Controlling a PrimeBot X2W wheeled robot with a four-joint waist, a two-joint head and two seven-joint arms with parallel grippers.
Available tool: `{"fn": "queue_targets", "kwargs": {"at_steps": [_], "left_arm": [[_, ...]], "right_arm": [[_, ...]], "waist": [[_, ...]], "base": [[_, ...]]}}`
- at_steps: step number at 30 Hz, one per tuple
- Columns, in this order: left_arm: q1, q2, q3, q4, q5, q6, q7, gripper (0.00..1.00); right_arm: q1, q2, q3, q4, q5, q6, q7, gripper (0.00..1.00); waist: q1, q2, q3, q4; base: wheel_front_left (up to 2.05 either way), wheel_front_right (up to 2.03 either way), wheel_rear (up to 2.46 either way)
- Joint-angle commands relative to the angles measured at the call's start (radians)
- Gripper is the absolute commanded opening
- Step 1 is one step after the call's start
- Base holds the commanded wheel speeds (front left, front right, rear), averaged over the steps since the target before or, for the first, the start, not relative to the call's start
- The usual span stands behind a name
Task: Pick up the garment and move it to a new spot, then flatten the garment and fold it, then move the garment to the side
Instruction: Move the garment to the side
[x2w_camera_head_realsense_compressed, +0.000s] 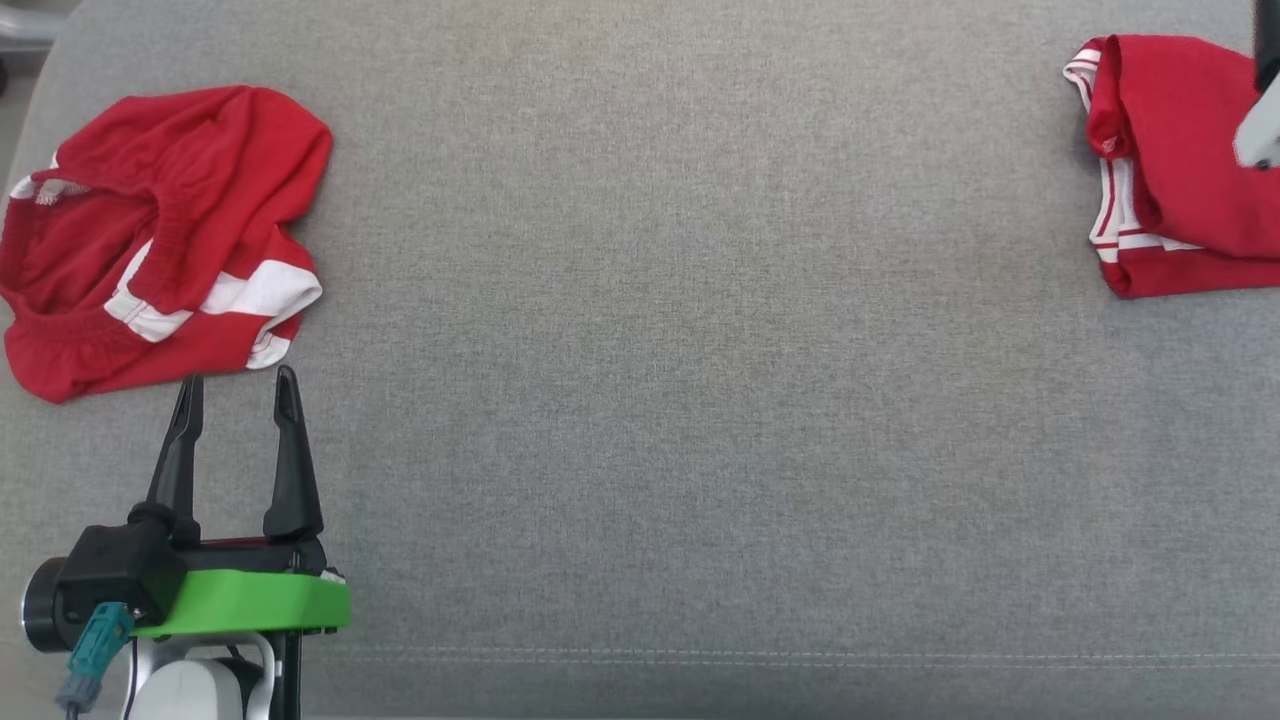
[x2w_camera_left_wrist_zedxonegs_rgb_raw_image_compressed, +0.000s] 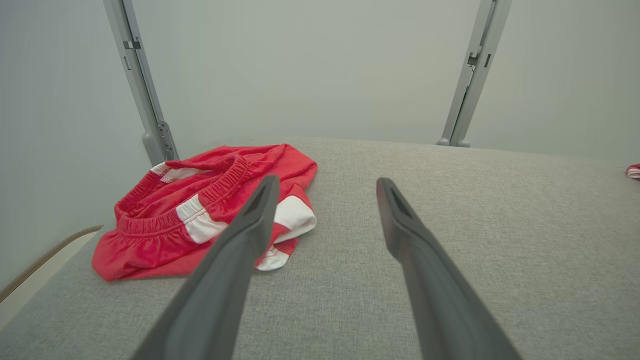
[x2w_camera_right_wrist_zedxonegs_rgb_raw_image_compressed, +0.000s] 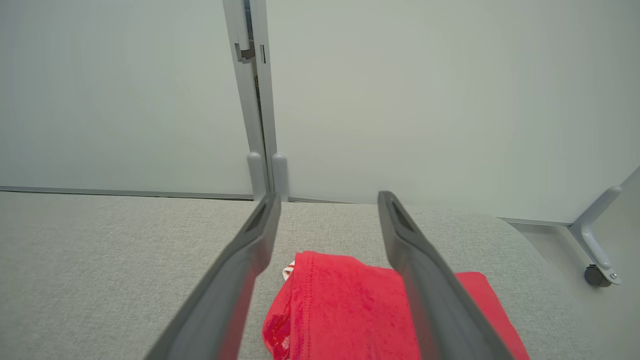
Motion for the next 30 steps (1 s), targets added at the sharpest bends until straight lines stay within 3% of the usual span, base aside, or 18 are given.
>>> {"fn": "queue_targets", "kwargs": {"at_steps": [1,7,16,30], "left_arm": [[0.017,-0.003,0.006,0.003,0.005,-0.002,0.000,1.00],[0.047,-0.006,0.011,-0.001,0.012,-0.002,0.000,1.00],[0.092,-0.008,0.030,0.005,0.021,-0.002,0.000,1.00],[0.132,-0.011,0.053,0.009,0.031,-0.002,0.000,1.00]], "right_arm": [[0.046,0.016,-0.004,-0.021,0.011,-0.002,-0.026,1.00],[0.171,0.046,-0.072,-0.168,0.003,-0.002,-0.054,1.00],[0.461,0.133,-0.259,-0.433,-0.161,-0.001,-0.053,1.00],[0.748,0.268,-0.424,-0.642,-0.292,-0.001,-0.053,1.00]], "waist": [[-0.0001,0.0000,-0.046,-0.009],[-0.0001,0.0000,-0.109,-0.015],[-0.0001,0.0000,-0.172,-0.027],[-0.0001,0.0000,-0.248,-0.040]], "base": [[0.00,0.00,0.00],[0.00,0.00,0.00],[0.00,0.00,0.00],[0.00,0.00,0.00]]}}
